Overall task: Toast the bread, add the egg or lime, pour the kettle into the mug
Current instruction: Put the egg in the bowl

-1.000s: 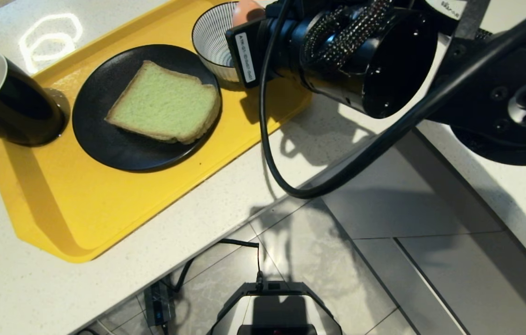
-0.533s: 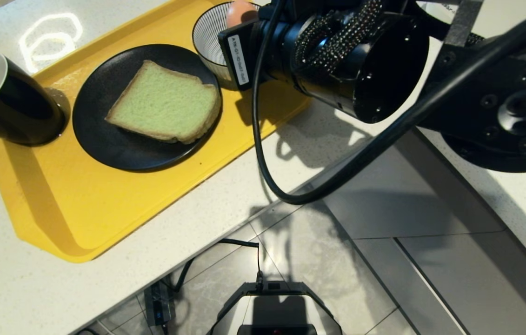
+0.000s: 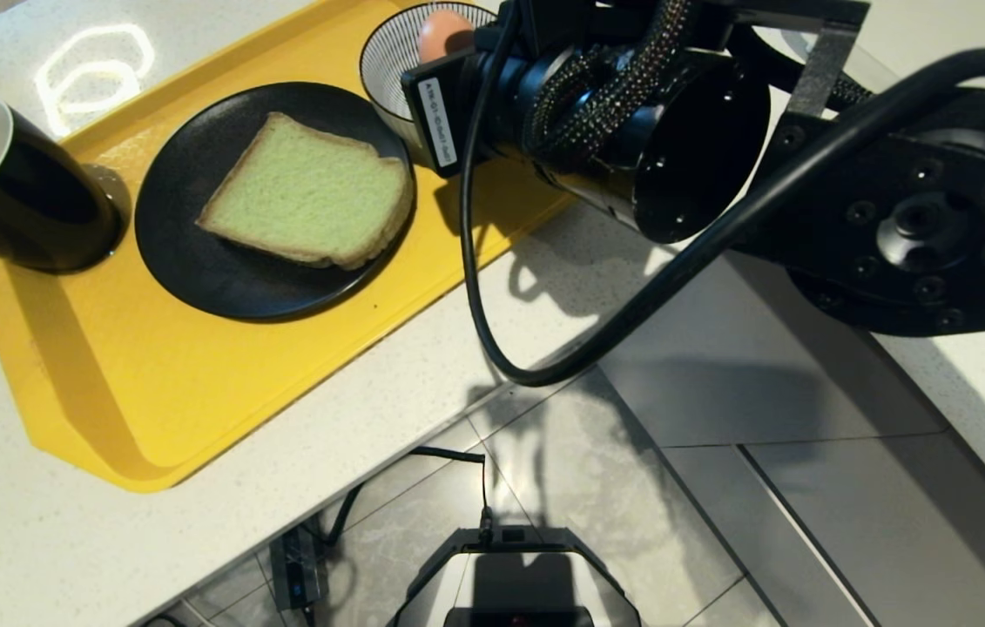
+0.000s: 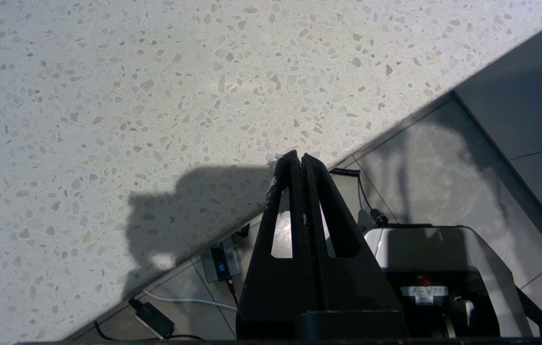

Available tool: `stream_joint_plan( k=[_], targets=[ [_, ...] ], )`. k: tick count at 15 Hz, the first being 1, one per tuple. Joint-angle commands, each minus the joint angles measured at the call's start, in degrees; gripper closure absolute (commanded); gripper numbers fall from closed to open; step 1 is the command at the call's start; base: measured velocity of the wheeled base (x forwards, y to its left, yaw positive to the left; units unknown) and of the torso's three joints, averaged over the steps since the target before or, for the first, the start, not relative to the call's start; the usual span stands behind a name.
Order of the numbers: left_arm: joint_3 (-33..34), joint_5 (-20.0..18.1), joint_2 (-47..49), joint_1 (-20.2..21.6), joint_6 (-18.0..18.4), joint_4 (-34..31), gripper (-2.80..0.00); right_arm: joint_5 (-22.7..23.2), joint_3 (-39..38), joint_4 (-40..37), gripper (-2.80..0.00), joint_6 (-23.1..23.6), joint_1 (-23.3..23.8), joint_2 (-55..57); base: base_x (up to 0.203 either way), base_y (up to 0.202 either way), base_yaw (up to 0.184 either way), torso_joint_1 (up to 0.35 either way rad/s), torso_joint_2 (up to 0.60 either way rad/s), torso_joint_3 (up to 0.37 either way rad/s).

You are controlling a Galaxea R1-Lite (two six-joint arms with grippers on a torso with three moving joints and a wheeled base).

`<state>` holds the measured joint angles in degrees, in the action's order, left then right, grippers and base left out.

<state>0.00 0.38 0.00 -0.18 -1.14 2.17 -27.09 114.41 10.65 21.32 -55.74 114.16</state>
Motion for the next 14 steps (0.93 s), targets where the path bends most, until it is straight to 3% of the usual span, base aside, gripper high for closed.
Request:
stream_joint_plan(
  k=[1, 14],
  targets=[
    [0.8, 0.1, 0.0, 0.0, 0.0, 0.0, 0.00, -0.2, 0.0, 0.1, 0.00, 0.1, -0.1, 0.2, 0.000, 0.000, 0.000, 0.000, 0.00, 0.000],
    [0.8, 0.0, 0.0, 0.0, 0.0, 0.0, 0.00, 1.0, 0.3, -0.2, 0.00, 0.8, 0.8, 0.4, 0.000, 0.000, 0.000, 0.000, 0.00, 0.000]
  ],
)
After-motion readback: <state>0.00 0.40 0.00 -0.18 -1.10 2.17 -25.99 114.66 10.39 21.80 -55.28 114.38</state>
